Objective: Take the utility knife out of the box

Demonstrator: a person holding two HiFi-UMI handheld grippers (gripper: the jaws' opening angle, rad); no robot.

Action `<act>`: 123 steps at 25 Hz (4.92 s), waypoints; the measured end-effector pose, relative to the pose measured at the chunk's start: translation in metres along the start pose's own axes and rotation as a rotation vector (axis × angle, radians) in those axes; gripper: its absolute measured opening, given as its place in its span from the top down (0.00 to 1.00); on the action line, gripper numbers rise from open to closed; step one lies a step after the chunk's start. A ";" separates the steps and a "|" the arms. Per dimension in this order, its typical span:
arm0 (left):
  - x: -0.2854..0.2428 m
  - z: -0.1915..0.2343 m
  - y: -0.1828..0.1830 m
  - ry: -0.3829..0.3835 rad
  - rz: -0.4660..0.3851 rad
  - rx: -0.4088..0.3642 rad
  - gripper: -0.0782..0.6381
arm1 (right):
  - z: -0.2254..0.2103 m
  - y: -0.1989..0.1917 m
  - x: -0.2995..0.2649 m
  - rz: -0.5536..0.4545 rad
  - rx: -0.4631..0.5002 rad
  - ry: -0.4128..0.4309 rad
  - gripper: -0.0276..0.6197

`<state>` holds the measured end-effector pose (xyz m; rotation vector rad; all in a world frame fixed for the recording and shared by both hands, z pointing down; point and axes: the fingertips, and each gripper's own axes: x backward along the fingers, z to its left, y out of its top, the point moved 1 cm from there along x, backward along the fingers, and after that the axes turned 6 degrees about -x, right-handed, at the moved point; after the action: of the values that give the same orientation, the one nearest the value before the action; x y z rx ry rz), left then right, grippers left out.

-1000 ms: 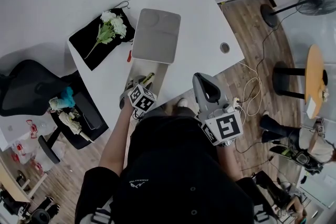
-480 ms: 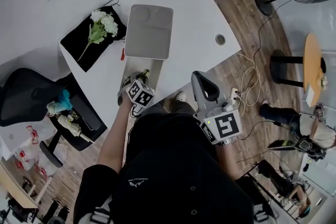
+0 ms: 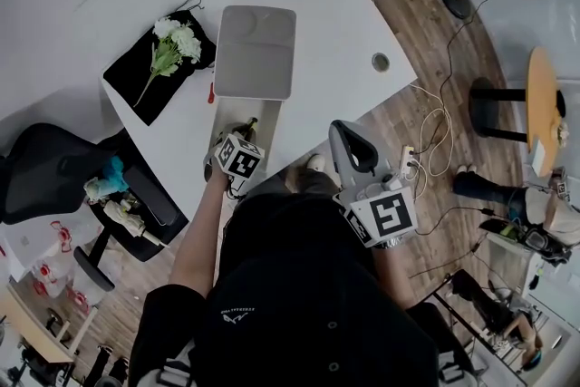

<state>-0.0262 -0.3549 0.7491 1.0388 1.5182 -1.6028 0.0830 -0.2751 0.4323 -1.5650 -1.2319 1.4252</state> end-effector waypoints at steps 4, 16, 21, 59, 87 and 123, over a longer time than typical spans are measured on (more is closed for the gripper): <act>0.004 0.000 0.001 -0.006 -0.009 0.008 0.81 | 0.001 -0.001 0.004 -0.003 0.000 0.001 0.95; 0.045 0.001 0.019 0.104 -0.118 0.100 0.81 | 0.003 0.002 0.013 -0.018 0.014 0.086 0.95; 0.078 0.000 0.031 0.183 -0.208 0.197 0.81 | 0.009 0.003 0.020 -0.019 0.028 0.165 0.95; 0.287 -0.168 0.096 0.745 -0.658 0.521 0.81 | -0.005 -0.023 0.115 0.007 0.160 0.664 0.95; 0.311 -0.222 0.118 0.885 -0.744 0.540 0.81 | -0.038 -0.014 0.146 -0.048 0.220 0.716 0.95; 0.425 -0.183 0.183 1.064 -0.852 0.338 0.81 | -0.005 0.127 0.150 -0.314 0.399 0.817 0.95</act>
<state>-0.0353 -0.1688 0.2881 1.7395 2.7210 -2.0193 0.1058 -0.1740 0.2653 -1.3703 -0.6096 0.6469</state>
